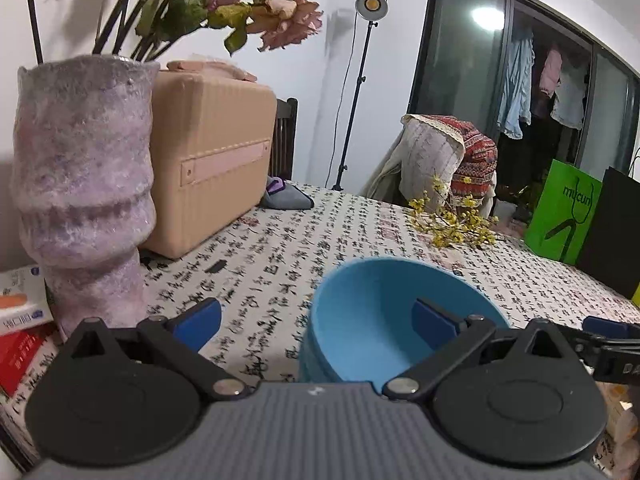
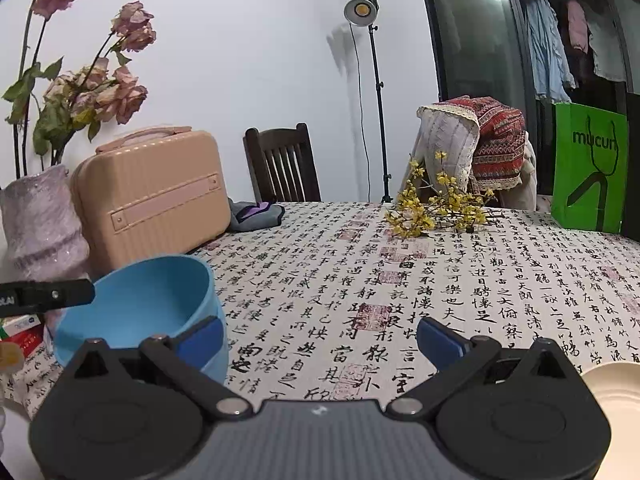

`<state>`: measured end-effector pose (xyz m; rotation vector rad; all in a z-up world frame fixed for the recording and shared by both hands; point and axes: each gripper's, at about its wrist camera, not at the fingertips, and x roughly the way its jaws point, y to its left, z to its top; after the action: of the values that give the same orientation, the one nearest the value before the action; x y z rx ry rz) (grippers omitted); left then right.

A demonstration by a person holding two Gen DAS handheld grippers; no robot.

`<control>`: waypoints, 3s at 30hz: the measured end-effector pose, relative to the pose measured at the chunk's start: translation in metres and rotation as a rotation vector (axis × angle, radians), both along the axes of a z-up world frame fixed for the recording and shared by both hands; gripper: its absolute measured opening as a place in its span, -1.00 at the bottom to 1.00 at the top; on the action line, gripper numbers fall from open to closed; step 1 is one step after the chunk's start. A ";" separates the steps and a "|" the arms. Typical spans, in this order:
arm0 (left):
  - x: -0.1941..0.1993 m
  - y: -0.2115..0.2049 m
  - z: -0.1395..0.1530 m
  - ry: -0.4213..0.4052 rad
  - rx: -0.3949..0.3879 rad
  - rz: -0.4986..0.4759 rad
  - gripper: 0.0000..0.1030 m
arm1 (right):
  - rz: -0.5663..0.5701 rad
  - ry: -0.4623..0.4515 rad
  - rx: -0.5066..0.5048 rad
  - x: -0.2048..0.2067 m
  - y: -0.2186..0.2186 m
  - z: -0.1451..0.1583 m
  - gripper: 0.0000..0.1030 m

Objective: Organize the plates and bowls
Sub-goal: 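Lower both open grippers onto the rim of the bowl stack, then close both grippers on the rim of the stacked blue bowls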

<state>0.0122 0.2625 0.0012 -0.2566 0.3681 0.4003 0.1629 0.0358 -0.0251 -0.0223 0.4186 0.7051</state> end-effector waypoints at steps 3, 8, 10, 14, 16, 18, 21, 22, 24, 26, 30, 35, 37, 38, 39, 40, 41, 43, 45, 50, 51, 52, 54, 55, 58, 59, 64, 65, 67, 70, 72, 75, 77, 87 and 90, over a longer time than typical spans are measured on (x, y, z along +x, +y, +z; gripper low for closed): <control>-0.002 0.005 0.005 -0.012 -0.011 -0.024 1.00 | 0.004 0.004 -0.032 0.000 0.004 0.007 1.00; 0.000 0.013 0.010 0.001 -0.056 -0.054 1.00 | 0.041 0.075 -0.034 0.007 0.010 0.018 1.00; 0.000 0.015 0.014 0.004 -0.062 -0.059 1.00 | 0.044 0.093 -0.039 0.011 0.015 0.023 1.00; 0.002 0.020 0.022 0.011 -0.073 -0.060 1.00 | 0.072 0.144 -0.032 0.017 0.024 0.032 1.00; 0.005 0.026 0.024 0.025 -0.099 -0.062 1.00 | 0.098 0.180 -0.022 0.021 0.030 0.035 1.00; 0.009 0.031 0.025 0.033 -0.119 -0.064 1.00 | 0.119 0.218 -0.007 0.024 0.036 0.036 1.00; 0.014 0.037 0.024 0.050 -0.130 -0.049 1.00 | 0.137 0.263 0.007 0.029 0.045 0.033 1.00; 0.016 0.039 0.024 0.058 -0.138 -0.050 1.00 | 0.141 0.278 0.008 0.031 0.048 0.032 1.00; 0.022 0.043 0.022 0.085 -0.162 -0.056 1.00 | 0.148 0.313 0.007 0.035 0.054 0.029 1.00; 0.029 0.046 0.019 0.124 -0.186 -0.062 1.00 | 0.158 0.364 0.011 0.041 0.059 0.024 1.00; 0.038 0.051 0.011 0.191 -0.222 -0.075 1.00 | 0.182 0.475 0.006 0.052 0.068 0.012 0.98; 0.049 0.058 0.000 0.266 -0.299 -0.112 1.00 | 0.201 0.556 0.001 0.057 0.077 0.001 0.87; 0.051 0.059 -0.004 0.292 -0.328 -0.123 1.00 | 0.198 0.586 -0.002 0.057 0.078 -0.004 0.85; 0.053 0.059 -0.005 0.303 -0.330 -0.121 1.00 | 0.198 0.599 -0.002 0.058 0.079 -0.006 0.83; 0.055 0.058 -0.006 0.313 -0.327 -0.119 1.00 | 0.200 0.614 -0.003 0.059 0.080 -0.008 0.79; 0.055 0.059 -0.008 0.326 -0.328 -0.115 1.00 | 0.202 0.628 -0.005 0.059 0.081 -0.010 0.74; 0.056 0.059 -0.010 0.339 -0.334 -0.116 1.00 | 0.204 0.638 -0.009 0.060 0.082 -0.012 0.73; 0.059 0.059 -0.013 0.368 -0.350 -0.119 1.00 | 0.208 0.651 -0.027 0.060 0.085 -0.016 0.66; 0.059 0.059 -0.016 0.383 -0.362 -0.121 0.98 | 0.215 0.667 -0.042 0.060 0.089 -0.019 0.55; 0.059 0.058 -0.017 0.386 -0.388 -0.124 0.67 | 0.199 0.700 -0.042 0.059 0.093 -0.020 0.41; 0.058 0.058 -0.017 0.390 -0.393 -0.125 0.59 | 0.190 0.706 -0.044 0.059 0.093 -0.019 0.39; 0.059 0.057 -0.017 0.397 -0.395 -0.127 0.54 | 0.180 0.717 -0.047 0.060 0.094 -0.020 0.39; 0.061 0.054 -0.017 0.411 -0.387 -0.128 0.42 | 0.175 0.741 -0.052 0.062 0.095 -0.021 0.39; 0.062 0.053 -0.018 0.417 -0.387 -0.133 0.41 | 0.177 0.748 -0.054 0.063 0.096 -0.021 0.38; 0.064 0.052 -0.020 0.429 -0.404 -0.144 0.24 | 0.176 0.748 -0.073 0.061 0.100 -0.021 0.26; 0.065 0.052 -0.021 0.432 -0.413 -0.151 0.18 | 0.175 0.748 -0.080 0.061 0.101 -0.021 0.25; 0.067 0.049 -0.023 0.446 -0.417 -0.160 0.11 | 0.167 0.777 -0.096 0.062 0.106 -0.027 0.07; 0.067 0.050 -0.023 0.448 -0.419 -0.161 0.10 | 0.166 0.782 -0.094 0.062 0.106 -0.028 0.06; 0.068 0.051 -0.025 0.449 -0.425 -0.162 0.06 | 0.166 0.791 -0.091 0.062 0.106 -0.029 0.00; 0.069 0.051 -0.027 0.454 -0.439 -0.169 -0.01 | 0.162 0.804 -0.087 0.063 0.108 -0.032 -0.04; 0.070 0.051 -0.028 0.459 -0.437 -0.171 -0.13 | 0.160 0.814 -0.085 0.065 0.109 -0.034 -0.05; 0.071 0.051 -0.029 0.462 -0.435 -0.176 -0.18 | 0.161 0.817 -0.086 0.066 0.110 -0.034 -0.06; 0.071 0.051 -0.029 0.461 -0.431 -0.176 -0.19 | 0.162 0.820 -0.083 0.067 0.109 -0.036 -0.07; 0.073 0.048 -0.028 0.474 -0.414 -0.161 -0.25 | 0.139 0.853 -0.070 0.069 0.104 -0.036 -0.13; 0.073 0.048 -0.027 0.477 -0.419 -0.160 -0.25 | 0.137 0.869 -0.067 0.070 0.104 -0.036 -0.13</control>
<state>0.0854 0.3106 -0.0262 -0.5388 0.9386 0.2187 0.2326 0.1393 -0.0608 0.2013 1.2821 0.8144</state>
